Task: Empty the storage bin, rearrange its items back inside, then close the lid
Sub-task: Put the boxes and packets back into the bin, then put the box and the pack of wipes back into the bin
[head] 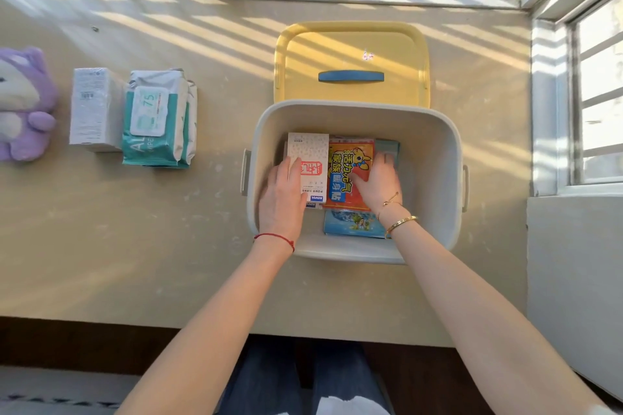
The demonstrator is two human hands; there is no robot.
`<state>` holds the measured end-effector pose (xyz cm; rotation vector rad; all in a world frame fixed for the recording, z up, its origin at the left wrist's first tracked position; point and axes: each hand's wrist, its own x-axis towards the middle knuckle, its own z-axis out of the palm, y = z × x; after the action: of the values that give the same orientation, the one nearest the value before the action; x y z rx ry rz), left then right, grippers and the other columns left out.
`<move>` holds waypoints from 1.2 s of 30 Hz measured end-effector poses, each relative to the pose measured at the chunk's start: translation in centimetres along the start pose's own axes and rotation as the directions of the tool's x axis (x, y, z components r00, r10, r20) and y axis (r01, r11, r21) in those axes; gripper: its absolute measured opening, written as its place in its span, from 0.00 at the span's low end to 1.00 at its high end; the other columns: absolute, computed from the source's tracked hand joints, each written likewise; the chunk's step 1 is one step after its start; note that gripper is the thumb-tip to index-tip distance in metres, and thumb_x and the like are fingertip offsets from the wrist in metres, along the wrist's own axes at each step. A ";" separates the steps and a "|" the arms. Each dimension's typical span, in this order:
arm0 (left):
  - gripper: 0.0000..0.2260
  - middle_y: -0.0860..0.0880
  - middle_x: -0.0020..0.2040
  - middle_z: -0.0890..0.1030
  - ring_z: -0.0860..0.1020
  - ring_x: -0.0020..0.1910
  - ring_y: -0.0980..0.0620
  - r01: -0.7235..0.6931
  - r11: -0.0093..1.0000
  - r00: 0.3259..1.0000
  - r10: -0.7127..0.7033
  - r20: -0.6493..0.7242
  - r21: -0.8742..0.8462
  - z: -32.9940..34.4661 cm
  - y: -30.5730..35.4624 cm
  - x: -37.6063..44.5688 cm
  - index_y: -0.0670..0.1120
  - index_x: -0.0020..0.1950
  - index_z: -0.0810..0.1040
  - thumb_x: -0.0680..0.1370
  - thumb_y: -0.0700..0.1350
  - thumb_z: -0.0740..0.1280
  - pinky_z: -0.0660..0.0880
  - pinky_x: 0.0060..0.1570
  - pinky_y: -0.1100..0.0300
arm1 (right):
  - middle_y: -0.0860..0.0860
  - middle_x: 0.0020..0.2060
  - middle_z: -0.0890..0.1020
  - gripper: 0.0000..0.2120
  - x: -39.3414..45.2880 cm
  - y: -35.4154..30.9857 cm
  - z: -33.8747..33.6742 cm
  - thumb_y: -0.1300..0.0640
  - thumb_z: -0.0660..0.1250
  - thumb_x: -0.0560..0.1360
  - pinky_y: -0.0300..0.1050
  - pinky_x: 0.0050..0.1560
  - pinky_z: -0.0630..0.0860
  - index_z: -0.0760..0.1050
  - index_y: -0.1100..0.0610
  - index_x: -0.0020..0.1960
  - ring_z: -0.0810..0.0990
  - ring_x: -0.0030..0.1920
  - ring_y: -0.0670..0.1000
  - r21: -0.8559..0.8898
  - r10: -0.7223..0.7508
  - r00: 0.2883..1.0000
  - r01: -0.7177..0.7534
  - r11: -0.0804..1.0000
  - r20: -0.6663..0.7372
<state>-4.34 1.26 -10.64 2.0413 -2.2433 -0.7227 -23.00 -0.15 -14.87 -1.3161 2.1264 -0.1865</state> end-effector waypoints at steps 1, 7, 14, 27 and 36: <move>0.28 0.46 0.72 0.65 0.66 0.68 0.46 -0.008 1.000 1.000 0.008 0.031 -0.010 0.2 -0.1 0.2 0.46 0.73 0.63 0.75 0.42 0.69 0.72 0.62 0.52 | 0.59 0.58 0.72 0.23 0.0 0.1 0.1 0.49 0.68 0.74 0.51 0.56 0.75 0.67 0.62 0.61 0.74 0.58 0.58 -0.048 -0.019 1.000 0.019 0.999 -0.006; 0.23 0.46 0.73 0.63 0.68 0.66 0.47 0.027 0.999 0.998 -0.026 0.051 -0.028 0.5 -0.2 0.8 0.45 0.71 0.67 0.76 0.39 0.67 0.75 0.59 0.52 | 0.59 0.59 0.72 0.27 0.1 0.7 -0.1 0.44 0.66 0.74 0.51 0.59 0.73 0.67 0.61 0.64 0.71 0.60 0.58 -0.214 -0.064 0.998 0.057 0.975 -0.025; 0.20 0.47 0.67 0.72 0.71 0.63 0.49 -0.036 0.995 0.998 0.031 -0.059 -0.090 -2.7 0.0 -0.8 0.45 0.69 0.70 0.76 0.42 0.67 0.74 0.59 0.54 | 0.55 0.56 0.76 0.20 -3.5 -0.2 -3.5 0.47 0.65 0.76 0.49 0.56 0.72 0.71 0.59 0.62 0.72 0.56 0.54 -0.125 -0.219 0.966 0.203 0.971 -0.135; 0.13 0.51 0.56 0.80 0.79 0.52 0.51 0.029 0.971 0.907 -0.126 -0.402 -0.238 -15.1 -8.9 -10.9 0.47 0.60 0.78 0.76 0.43 0.68 0.76 0.50 0.57 | 0.53 0.52 0.79 0.14 -12.8 -10.6 -6.8 0.55 0.67 0.75 0.48 0.60 0.71 0.75 0.58 0.59 0.75 0.55 0.55 -0.110 -0.553 0.798 0.543 0.832 -0.241; 0.12 0.46 0.51 0.82 0.78 0.52 0.45 0.150 0.957 0.882 -0.243 -0.403 -0.248 -21.1 -23.8 -10.9 0.45 0.57 0.79 0.75 0.42 0.69 0.74 0.51 0.53 | 0.54 0.50 0.79 0.14 -15.5 -22.7 1.0 0.56 0.68 0.75 0.45 0.56 0.69 0.76 0.59 0.59 0.75 0.53 0.56 -0.077 -0.530 0.823 0.526 0.847 -0.204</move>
<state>26.30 4.06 3.00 2.0924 -1.6641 -0.4332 -0.43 2.01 0.70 -1.9555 1.8758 -0.5663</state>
